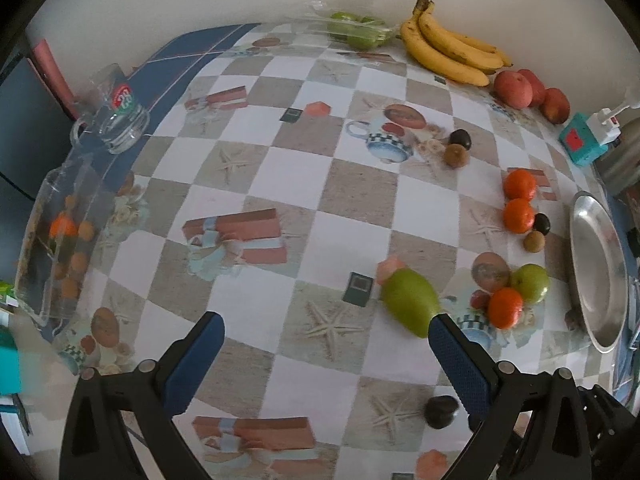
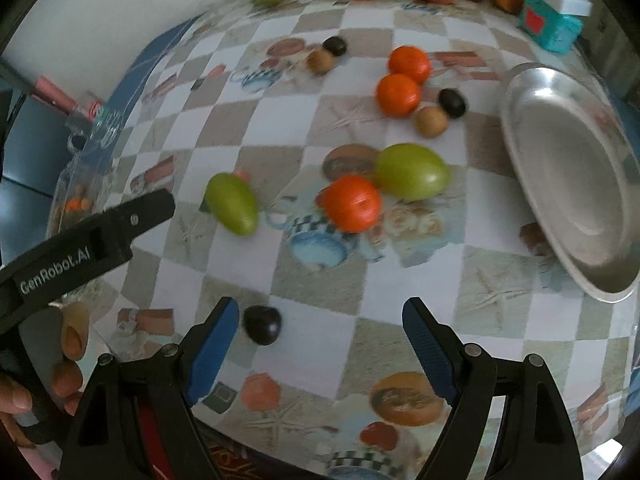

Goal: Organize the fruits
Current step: 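Close the right gripper on the dark round fruit while the left gripper approaches the green mango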

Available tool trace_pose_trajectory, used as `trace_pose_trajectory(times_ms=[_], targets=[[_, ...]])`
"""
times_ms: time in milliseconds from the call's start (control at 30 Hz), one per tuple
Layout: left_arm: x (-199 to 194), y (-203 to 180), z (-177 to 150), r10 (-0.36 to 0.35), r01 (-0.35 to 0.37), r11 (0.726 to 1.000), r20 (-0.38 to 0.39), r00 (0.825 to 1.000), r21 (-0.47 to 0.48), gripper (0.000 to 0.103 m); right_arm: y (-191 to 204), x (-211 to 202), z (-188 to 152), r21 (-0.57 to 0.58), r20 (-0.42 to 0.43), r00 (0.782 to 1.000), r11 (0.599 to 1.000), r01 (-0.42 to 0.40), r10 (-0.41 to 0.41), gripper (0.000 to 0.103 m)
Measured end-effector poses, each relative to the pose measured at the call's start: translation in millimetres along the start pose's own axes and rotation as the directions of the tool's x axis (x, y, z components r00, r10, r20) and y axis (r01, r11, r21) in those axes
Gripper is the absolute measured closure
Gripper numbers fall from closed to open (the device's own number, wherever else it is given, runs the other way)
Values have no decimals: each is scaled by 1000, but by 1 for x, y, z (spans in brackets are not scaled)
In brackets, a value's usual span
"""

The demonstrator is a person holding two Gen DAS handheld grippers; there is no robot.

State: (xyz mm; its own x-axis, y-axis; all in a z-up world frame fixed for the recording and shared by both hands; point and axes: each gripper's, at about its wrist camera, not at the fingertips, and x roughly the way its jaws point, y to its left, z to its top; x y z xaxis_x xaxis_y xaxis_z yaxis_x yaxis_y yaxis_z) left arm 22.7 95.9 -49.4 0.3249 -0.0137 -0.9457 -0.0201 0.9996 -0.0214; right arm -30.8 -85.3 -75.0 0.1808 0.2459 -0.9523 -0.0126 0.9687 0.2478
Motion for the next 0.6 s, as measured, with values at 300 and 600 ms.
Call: trace_pose_trajectory(times_ms=[300,600], targets=[[4,6,-2,1,-1,1000,-17,1000,-20,0,23,18,-5,-44,-69,998,999,0,-3,20],[7,7,-3,6,-7,1000,-29,1000,-25,0,39,43,-2,-66,-116,993,998,5,-13,32]])
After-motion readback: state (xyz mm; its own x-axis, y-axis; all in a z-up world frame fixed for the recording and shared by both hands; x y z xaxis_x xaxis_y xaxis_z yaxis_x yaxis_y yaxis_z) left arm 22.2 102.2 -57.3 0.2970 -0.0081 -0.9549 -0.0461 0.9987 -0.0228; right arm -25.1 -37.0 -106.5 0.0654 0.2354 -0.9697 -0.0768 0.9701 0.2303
